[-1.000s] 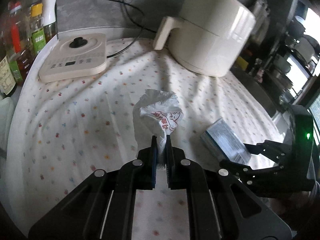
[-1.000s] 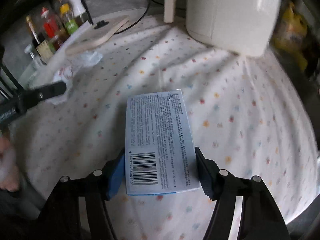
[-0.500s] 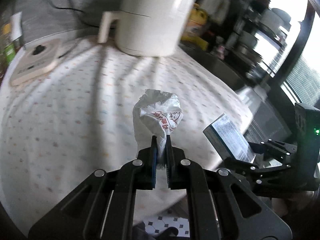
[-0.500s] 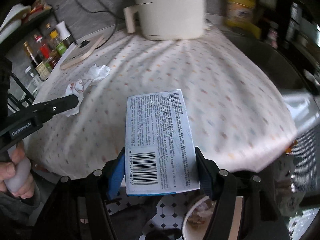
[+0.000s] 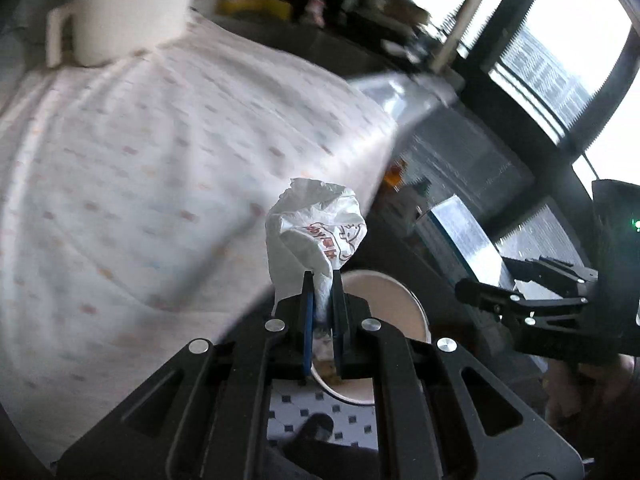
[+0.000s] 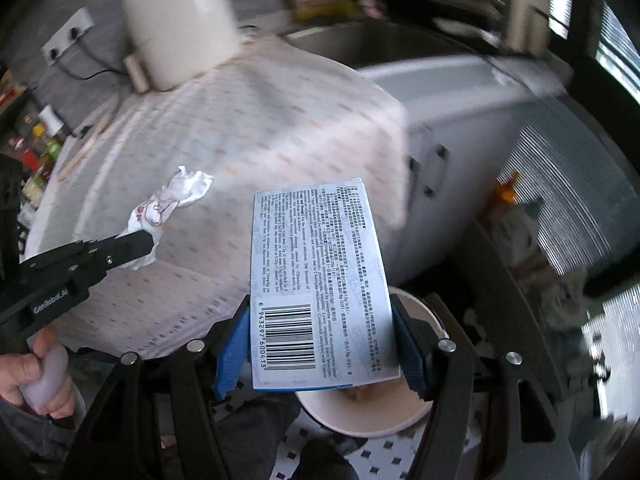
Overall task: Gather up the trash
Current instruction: 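Carry the paper bag and blue-white box with both tools over the bin, then open both tools to drop the paper bag and box into the bin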
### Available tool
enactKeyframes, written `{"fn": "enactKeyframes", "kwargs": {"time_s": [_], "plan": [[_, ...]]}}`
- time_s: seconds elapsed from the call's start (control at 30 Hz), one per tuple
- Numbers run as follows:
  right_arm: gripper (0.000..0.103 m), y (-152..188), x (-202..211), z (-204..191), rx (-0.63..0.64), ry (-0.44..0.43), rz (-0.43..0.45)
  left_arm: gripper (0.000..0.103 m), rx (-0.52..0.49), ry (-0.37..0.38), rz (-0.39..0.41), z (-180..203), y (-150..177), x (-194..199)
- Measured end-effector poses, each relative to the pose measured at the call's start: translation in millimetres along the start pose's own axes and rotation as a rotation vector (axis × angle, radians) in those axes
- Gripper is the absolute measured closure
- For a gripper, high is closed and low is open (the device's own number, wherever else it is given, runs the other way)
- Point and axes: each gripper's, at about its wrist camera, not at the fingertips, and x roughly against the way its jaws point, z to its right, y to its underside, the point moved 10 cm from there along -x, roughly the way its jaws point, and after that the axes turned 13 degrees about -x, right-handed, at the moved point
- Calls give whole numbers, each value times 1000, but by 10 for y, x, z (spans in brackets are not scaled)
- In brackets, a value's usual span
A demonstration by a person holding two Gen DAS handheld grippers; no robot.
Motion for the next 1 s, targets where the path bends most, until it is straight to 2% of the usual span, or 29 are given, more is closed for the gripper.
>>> {"fn": "enactKeyframes", "kwargs": {"time_s": [0.23, 0.43, 0.47, 0.5, 0.53, 0.57, 0.6, 0.7, 0.87, 0.97, 1.0], "plan": [[39, 358, -92, 742, -106, 66, -36, 95, -49, 87, -114, 539, 310, -660], [39, 637, -245, 1107, -154, 105, -77, 94, -53, 154, -193, 841, 608, -1192], [39, 680, -275, 1154, -159, 112, -83, 85, -52, 168, -210, 889, 662, -1291], [39, 710, -297, 1180, -163, 117, -88, 66, -46, 176, -220, 899, 704, -1332], [39, 752, -327, 1228, -169, 125, -95, 53, -35, 184, -221, 912, 732, -1372], [39, 767, -349, 1258, -173, 128, -98, 34, -28, 180, -205, 899, 740, -1378], [39, 782, -373, 1285, -179, 129, -102, 28, -25, 171, -194, 878, 750, -1365], [39, 815, -425, 1308, -190, 130, -106, 21, -10, 161, -203, 812, 776, -1341], [39, 779, -533, 1155, -171, 108, -108, 10, 4, 95, -160, 577, 672, -1072], [38, 721, -593, 1016, -152, 94, -102, 7, -11, 39, -135, 381, 619, -891], [34, 699, -619, 964, -143, 91, -103, 7, -7, 30, -130, 328, 595, -847]]}}
